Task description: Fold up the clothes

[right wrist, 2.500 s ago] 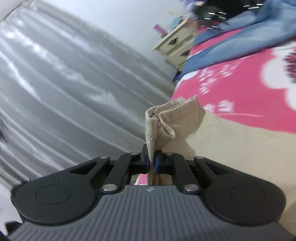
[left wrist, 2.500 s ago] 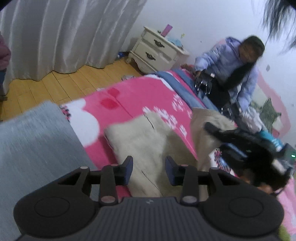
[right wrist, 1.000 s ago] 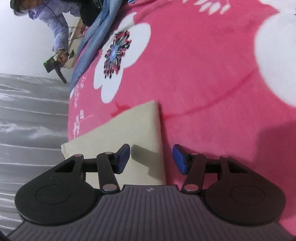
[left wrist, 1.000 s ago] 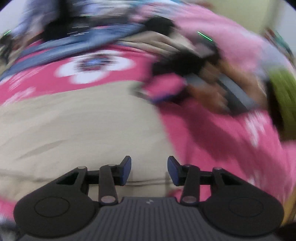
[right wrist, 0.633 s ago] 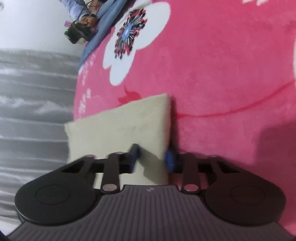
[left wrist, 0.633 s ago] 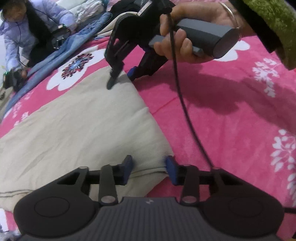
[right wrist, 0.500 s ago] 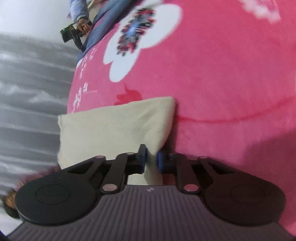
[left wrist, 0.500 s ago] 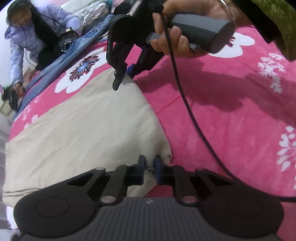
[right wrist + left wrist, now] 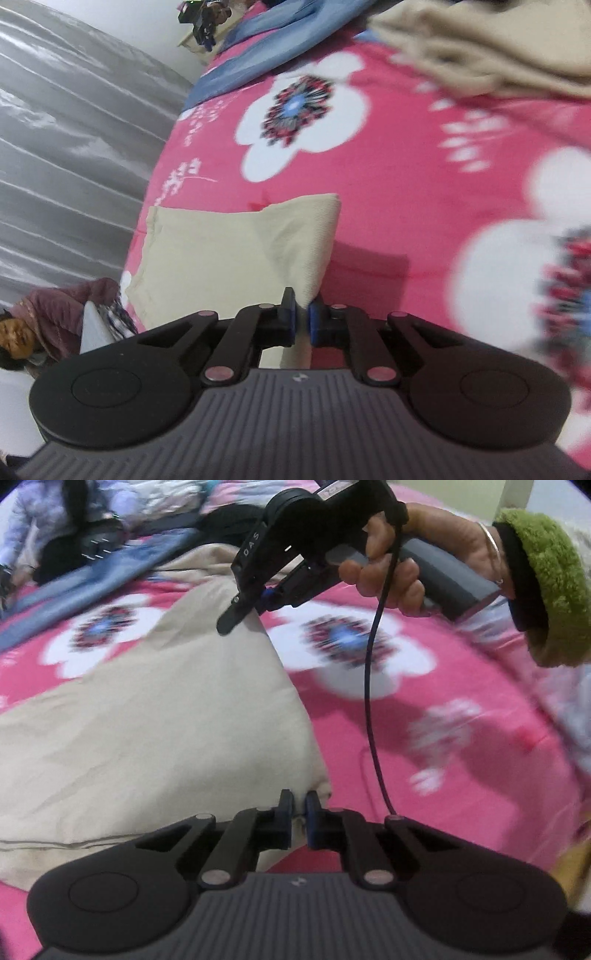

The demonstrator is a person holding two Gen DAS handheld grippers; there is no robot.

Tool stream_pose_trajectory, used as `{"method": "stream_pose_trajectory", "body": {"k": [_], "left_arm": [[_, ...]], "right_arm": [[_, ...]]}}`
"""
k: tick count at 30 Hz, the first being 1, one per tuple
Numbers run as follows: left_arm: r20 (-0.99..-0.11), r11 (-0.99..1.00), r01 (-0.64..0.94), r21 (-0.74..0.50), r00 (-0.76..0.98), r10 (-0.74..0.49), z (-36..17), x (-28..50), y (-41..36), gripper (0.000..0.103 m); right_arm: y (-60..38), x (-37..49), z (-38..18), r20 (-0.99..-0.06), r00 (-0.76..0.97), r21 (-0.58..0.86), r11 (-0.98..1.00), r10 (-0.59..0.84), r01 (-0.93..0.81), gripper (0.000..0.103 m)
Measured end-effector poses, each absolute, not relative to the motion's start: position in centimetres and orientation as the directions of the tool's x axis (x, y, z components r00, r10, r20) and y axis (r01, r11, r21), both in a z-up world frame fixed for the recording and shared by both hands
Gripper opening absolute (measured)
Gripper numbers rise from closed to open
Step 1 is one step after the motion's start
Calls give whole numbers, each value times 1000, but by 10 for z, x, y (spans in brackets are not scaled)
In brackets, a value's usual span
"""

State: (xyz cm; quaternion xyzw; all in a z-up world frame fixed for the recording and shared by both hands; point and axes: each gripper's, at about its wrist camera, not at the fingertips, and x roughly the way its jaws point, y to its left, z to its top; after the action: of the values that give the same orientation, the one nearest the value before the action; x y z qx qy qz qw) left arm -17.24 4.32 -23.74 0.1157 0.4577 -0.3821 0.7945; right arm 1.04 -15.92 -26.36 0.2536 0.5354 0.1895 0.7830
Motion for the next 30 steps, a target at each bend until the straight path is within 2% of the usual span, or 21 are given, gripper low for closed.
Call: {"method": "stream_pose_trajectory", "body": {"k": [5,7,10,13,14,16,21,24,26,30], "left_arm": [[-752,612,688,-390,144,-643,-254,-200,-25,9],[-767,637,669,-384,154,-623,-265,-207,-35,23],[-809,717,619,-321,215,-547,-275,-195,-10,24],[-841,790,549,-272,263,-473,-267,-171,49,27],[-851,810,542,-225,296,-434,-260,-162,64,29],[-859,864,497,-87,402,-317,-248,-133,95,40],[-842,930,358,84,525,-126,-256,-57,137,43],[-866,945,298,137,499,-32,-285,-23,157,45],[-880,956,276,98,473,-47,-302,-14,172,47],[-867,931,337,140,497,-50,-294,-25,167,48]], "right_arm": [[-240,-16,-252,-834,326,473,881,445,5,7],[-261,-22,-268,-868,309,427,903,390,58,14],[-283,-40,-293,-924,273,326,925,267,196,16],[-289,-81,-288,-884,367,398,878,290,266,15],[-284,-95,-282,-871,410,395,882,271,256,15],[-272,-117,-271,-841,488,382,896,235,228,15],[-215,-118,-258,-777,589,337,937,221,93,16],[-178,-107,-268,-789,571,292,956,227,25,28],[-161,-100,-286,-828,525,236,972,198,6,31],[-152,-102,-306,-889,450,129,990,88,62,29]]}}
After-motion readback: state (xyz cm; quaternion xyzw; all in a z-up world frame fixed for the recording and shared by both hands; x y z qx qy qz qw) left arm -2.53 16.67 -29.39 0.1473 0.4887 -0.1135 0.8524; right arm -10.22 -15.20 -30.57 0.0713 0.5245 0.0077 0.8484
